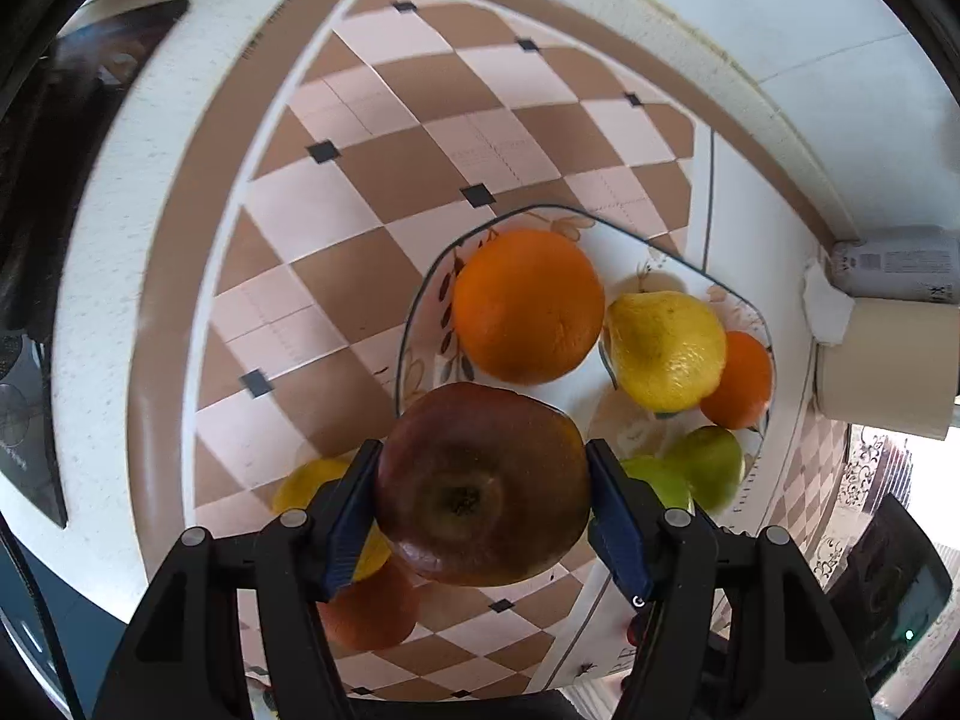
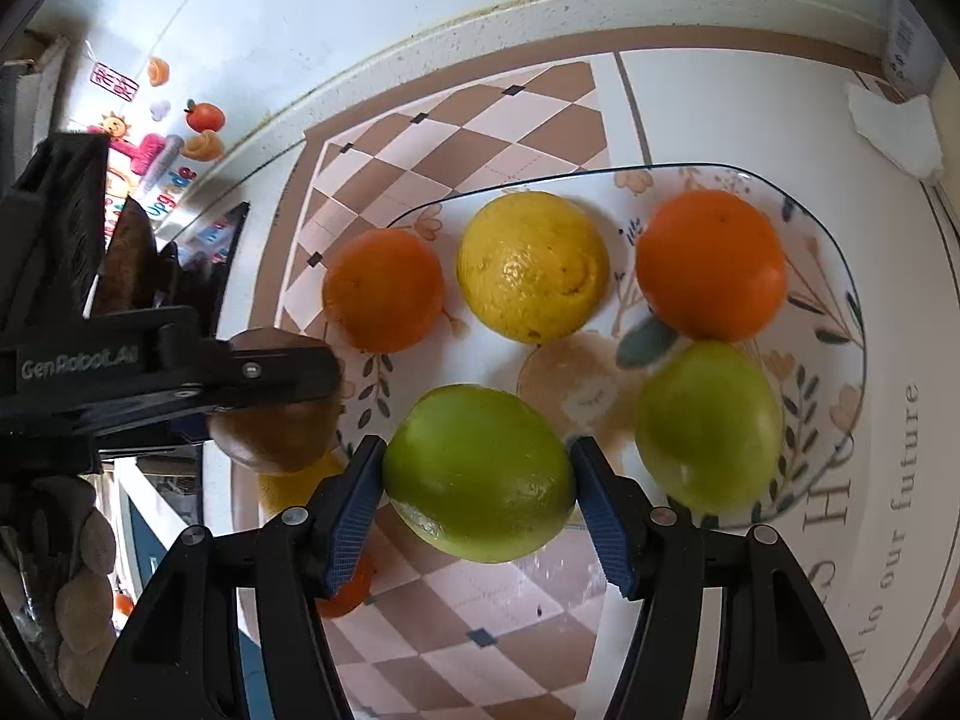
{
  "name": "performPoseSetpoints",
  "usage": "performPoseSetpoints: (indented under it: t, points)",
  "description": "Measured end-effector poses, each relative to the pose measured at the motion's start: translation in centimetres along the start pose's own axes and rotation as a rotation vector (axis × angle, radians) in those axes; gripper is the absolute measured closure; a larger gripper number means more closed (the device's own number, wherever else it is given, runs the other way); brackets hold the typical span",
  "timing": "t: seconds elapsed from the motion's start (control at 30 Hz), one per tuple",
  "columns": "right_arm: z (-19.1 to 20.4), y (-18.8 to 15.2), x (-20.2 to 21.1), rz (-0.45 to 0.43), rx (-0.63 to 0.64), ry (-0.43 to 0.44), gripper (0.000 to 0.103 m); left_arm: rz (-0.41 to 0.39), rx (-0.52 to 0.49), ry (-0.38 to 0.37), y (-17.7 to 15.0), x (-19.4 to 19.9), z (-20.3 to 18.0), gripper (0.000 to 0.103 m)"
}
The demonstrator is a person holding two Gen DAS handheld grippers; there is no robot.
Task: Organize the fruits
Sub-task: 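Lower the red apple and green apple onto the plate and open both tools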
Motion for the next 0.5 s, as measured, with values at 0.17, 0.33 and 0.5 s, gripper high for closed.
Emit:
performPoseSetpoints:
  t: [0.17, 0.33, 0.5]
  points:
    - [0.1, 0.5, -0.9, 0.008, -0.025, -0.002, 0.038, 0.035, -0.018, 0.002, 0.3, -1.1, -0.5, 0.039]
    - [-0.2, 0.4, -1.3, 0.023, -0.036, -0.037, 0.037, 0.068, -0.012, 0.001, 0.2, -2.1, -0.9, 0.038]
    - [-0.1, 0.0, -0.5, 0.010, -0.053, -0.035, 0.025, 0.051, -0.027, 0.008, 0.2, -1.6, -0.9, 0.026]
Point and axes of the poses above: each gripper's, at about its wrist camera, not at the fingertips, and x roughly against the way its jaws point, z to its left, y to its top, the point moved 6 cm from there along -x, roughly the way its jaws point, and after that the axes turned 11 degrees about -x, right-handed, at the moved point
